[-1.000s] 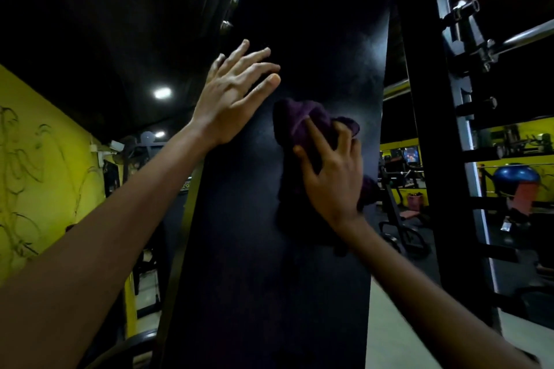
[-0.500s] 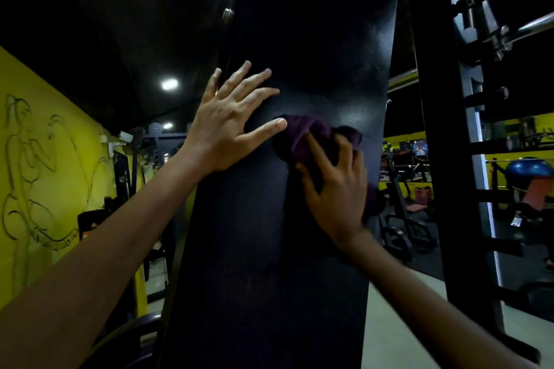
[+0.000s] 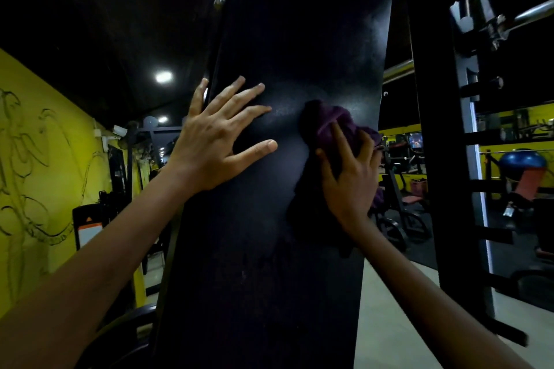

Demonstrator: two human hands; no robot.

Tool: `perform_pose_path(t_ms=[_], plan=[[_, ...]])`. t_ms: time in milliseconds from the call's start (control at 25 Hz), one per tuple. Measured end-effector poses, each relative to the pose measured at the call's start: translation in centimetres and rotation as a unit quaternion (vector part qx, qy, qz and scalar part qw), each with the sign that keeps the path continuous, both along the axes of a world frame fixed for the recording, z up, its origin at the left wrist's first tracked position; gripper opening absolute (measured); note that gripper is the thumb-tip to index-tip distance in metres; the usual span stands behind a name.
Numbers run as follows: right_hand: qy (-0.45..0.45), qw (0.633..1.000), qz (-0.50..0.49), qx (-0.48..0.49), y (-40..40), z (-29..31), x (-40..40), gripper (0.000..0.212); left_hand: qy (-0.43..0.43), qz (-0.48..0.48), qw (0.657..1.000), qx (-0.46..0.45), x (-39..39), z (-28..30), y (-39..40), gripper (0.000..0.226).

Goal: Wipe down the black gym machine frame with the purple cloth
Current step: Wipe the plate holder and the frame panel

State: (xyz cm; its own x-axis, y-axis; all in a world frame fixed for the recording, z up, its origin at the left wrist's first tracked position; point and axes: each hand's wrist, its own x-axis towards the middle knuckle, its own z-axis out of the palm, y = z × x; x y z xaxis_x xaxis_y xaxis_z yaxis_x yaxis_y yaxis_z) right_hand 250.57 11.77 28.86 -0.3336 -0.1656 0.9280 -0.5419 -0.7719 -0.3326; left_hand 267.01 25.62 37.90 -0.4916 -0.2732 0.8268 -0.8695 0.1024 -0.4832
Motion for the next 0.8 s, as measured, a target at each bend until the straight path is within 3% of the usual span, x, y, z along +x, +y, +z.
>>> perform_pose_path(t_ms=[80, 160, 200, 240, 320, 400, 440, 520, 600, 640, 720, 800], plan=[[0.107, 0.991, -0.013, -0.076, 0.3, -0.2, -0.6, 0.050, 0.002, -0.009, 1.000, 0.000, 0.0, 0.0, 0.0, 0.073], [0.293, 0.934, -0.074, -0.190, -1.8, 0.0, -3.9, 0.046, 0.006, -0.027, 1.000, 0.001, 0.1, -0.4, 0.0, 0.074], [0.341, 0.912, -0.100, -0.204, -3.2, 0.7, -5.7, 0.046, 0.010, -0.036, 0.999, 0.002, 0.3, -0.6, 0.0, 0.074], [0.329, 0.923, -0.101, -0.174, -4.4, 1.3, -6.9, 0.049, 0.014, -0.044, 0.999, 0.004, 0.3, -0.8, 0.1, 0.073], [0.140, 0.989, -0.036, -0.008, -4.9, 2.0, -6.5, 0.058, 0.021, -0.054, 0.998, 0.007, 0.4, -1.1, 0.1, 0.069], [-0.020, 0.991, 0.024, 0.133, -3.1, 1.7, -3.7, 0.061, 0.017, -0.049, 0.999, 0.001, 0.4, -1.2, 0.1, 0.062], [-0.025, 0.991, 0.016, 0.134, -1.9, 1.3, -2.5, 0.060, 0.012, -0.044, 0.999, -0.004, 0.4, -1.2, 0.1, 0.060], [0.085, 0.996, -0.016, -0.004, -0.7, -0.1, -1.9, 0.054, 0.004, -0.039, 0.999, -0.007, 0.3, -1.1, 0.1, 0.059], [0.242, 0.958, -0.049, -0.142, -1.9, -1.1, -3.7, 0.047, 0.006, -0.039, 0.999, -0.010, 0.3, -1.1, 0.1, 0.060], [0.271, 0.948, -0.057, -0.155, -2.8, -1.1, -4.6, 0.046, 0.009, -0.040, 0.999, -0.011, 0.3, -1.2, 0.2, 0.061], [0.169, 0.983, -0.022, -0.066, -3.7, -0.9, -5.2, 0.051, 0.014, -0.047, 0.999, -0.010, 0.4, -1.7, 0.3, 0.062], [-0.047, 0.991, 0.065, 0.103, -3.0, -0.8, -4.0, 0.056, 0.022, -0.061, 0.998, -0.008, 0.7, -2.4, 0.4, 0.060]])
